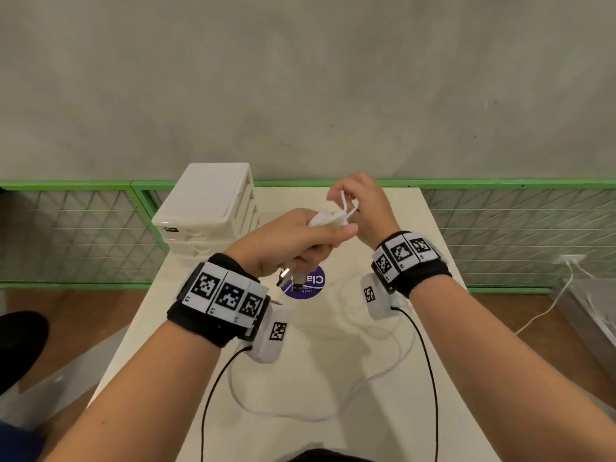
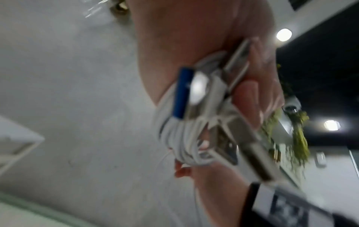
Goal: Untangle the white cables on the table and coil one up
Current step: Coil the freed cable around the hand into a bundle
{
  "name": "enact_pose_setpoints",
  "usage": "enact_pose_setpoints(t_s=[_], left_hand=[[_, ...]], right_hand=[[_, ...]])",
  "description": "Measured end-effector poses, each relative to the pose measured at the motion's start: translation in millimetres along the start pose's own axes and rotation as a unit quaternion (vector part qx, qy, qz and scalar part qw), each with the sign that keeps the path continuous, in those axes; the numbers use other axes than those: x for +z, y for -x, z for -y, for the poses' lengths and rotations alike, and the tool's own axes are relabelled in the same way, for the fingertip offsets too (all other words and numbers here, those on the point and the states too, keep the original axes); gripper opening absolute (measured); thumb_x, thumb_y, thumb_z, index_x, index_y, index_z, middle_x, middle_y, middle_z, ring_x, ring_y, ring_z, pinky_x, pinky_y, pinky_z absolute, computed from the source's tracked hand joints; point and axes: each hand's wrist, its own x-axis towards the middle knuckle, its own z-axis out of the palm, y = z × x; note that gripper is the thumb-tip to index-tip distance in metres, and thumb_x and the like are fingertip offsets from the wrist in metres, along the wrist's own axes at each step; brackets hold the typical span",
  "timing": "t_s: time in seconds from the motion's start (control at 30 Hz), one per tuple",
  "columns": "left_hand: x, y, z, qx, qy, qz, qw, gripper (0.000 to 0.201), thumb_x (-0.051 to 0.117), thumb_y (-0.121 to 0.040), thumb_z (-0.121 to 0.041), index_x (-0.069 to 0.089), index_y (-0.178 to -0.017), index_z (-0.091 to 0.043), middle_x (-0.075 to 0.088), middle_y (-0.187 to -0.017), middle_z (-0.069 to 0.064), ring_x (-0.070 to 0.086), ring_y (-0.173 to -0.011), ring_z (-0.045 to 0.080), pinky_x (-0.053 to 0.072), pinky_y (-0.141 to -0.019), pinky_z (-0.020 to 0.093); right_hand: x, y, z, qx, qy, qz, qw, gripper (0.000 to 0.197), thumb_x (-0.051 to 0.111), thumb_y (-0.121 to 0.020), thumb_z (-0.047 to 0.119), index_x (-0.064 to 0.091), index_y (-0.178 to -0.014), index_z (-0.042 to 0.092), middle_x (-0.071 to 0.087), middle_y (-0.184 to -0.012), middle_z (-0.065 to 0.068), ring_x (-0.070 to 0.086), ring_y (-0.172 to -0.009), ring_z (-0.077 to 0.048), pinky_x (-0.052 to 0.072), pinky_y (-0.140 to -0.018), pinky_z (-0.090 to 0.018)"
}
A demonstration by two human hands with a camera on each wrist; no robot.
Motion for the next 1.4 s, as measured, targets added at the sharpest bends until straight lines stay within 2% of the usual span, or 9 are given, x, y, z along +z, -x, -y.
enact_pose_setpoints(t_s=[0.13, 0.23, 0.5, 0.67, 0.77, 0.93, 1.17, 1.27, 1.4], left_hand=[[-6, -2, -13, 0.113, 0.241, 0.052, 0.962, 0.034, 0.043, -0.092, -0.026, 0.054, -0.063, -0.014, 0.029, -0.033, -0.010, 0.023, -0.023, 0.002, 0.021, -0.033, 0.011], [-12, -5, -25, 0.182, 0.374, 0.053, 0.908, 0.040, 0.035, -0.097, -0.032, 0.057, -0.067, -0.014, 0.035, -0.032, -0.008, 0.031, -0.022, 0.001, 0.026, -0.030, 0.017], [-33, -17, -41, 0.308, 0.401, -0.276, 0.818, 0.037, 0.032, -0.103, -0.041, 0.043, -0.078, -0.017, 0.039, -0.051, -0.005, 0.035, -0.039, 0.009, 0.029, -0.043, 0.022], [-45, -35, -8, 0.311, -0.009, -0.427, 0.849, 0.030, 0.045, -0.101, -0.023, 0.042, -0.072, -0.017, 0.043, -0.055, -0.002, 0.039, -0.044, 0.015, 0.031, -0.041, 0.031], [-38, -42, 17, 0.067, -0.440, -0.272, 0.853, 0.040, 0.047, -0.099, -0.033, 0.041, -0.066, -0.012, 0.046, -0.057, 0.000, 0.043, -0.050, 0.020, 0.031, -0.051, 0.029], [-21, -29, 27, -0.047, -0.235, -0.062, 0.969, 0.055, 0.046, -0.096, -0.049, 0.053, -0.060, -0.008, 0.052, -0.041, -0.003, 0.043, -0.031, 0.012, 0.035, -0.037, 0.018], [-17, -35, 32, -0.005, -0.259, -0.188, 0.947, 0.038, 0.074, -0.080, -0.041, 0.063, -0.085, -0.005, 0.055, -0.060, 0.001, 0.048, -0.041, 0.004, 0.040, -0.042, 0.021], [-28, -32, 37, 0.021, -0.258, -0.225, 0.940, 0.025, 0.075, -0.079, -0.038, 0.065, -0.078, -0.015, 0.056, -0.065, 0.003, 0.052, -0.057, 0.014, 0.047, -0.058, 0.039], [-32, -23, 37, 0.042, -0.207, -0.211, 0.954, 0.019, 0.082, -0.074, -0.029, 0.064, -0.078, -0.024, 0.049, -0.060, -0.005, 0.043, -0.043, 0.003, 0.039, -0.046, 0.025]], right_hand=[[25, 21, -12, 0.051, 0.005, 0.060, 0.997, 0.039, 0.040, -0.089, 0.042, 0.062, -0.083, 0.011, 0.057, -0.087, -0.007, 0.055, -0.082, -0.023, 0.047, -0.078, -0.045], [31, 42, -2, 0.094, -0.024, 0.104, 0.990, 0.038, 0.035, -0.085, 0.052, 0.054, -0.067, 0.025, 0.053, -0.082, 0.004, 0.049, -0.081, -0.009, 0.041, -0.078, -0.027], [27, 69, 1, 0.086, 0.050, 0.236, 0.967, 0.030, 0.040, -0.099, 0.019, 0.060, -0.078, 0.028, 0.065, -0.078, 0.010, 0.054, -0.087, -0.016, 0.041, -0.089, -0.041], [10, 68, 25, 0.093, -0.052, 0.273, 0.956, 0.018, 0.056, -0.091, 0.016, 0.067, -0.094, 0.030, 0.069, -0.091, 0.010, 0.061, -0.088, -0.009, 0.045, -0.081, -0.026], [-3, 61, 31, 0.090, -0.114, 0.199, 0.969, 0.022, 0.058, -0.089, 0.008, 0.070, -0.087, 0.026, 0.069, -0.082, 0.008, 0.062, -0.080, -0.004, 0.045, -0.077, -0.018], [-23, 54, 23, 0.113, -0.184, 0.076, 0.973, 0.021, 0.068, -0.078, -0.003, 0.070, -0.081, 0.018, 0.068, -0.079, 0.010, 0.061, -0.074, 0.003, 0.044, -0.074, -0.010], [-28, 61, 4, 0.145, -0.068, 0.032, 0.987, 0.033, 0.082, -0.066, 0.029, 0.067, -0.093, 0.043, 0.055, -0.074, 0.006, 0.043, -0.058, -0.006, 0.041, -0.063, -0.015], [-34, 67, 8, 0.191, -0.155, 0.043, 0.968, 0.032, 0.079, -0.070, 0.022, 0.070, -0.098, 0.034, 0.039, -0.061, 0.001, 0.033, -0.054, -0.005, 0.035, -0.059, -0.013], [-42, 69, 9, 0.221, -0.177, 0.104, 0.954, 0.034, 0.075, -0.075, 0.011, 0.069, -0.101, 0.031, 0.035, -0.054, 0.004, 0.031, -0.050, -0.005, 0.035, -0.057, -0.010]])
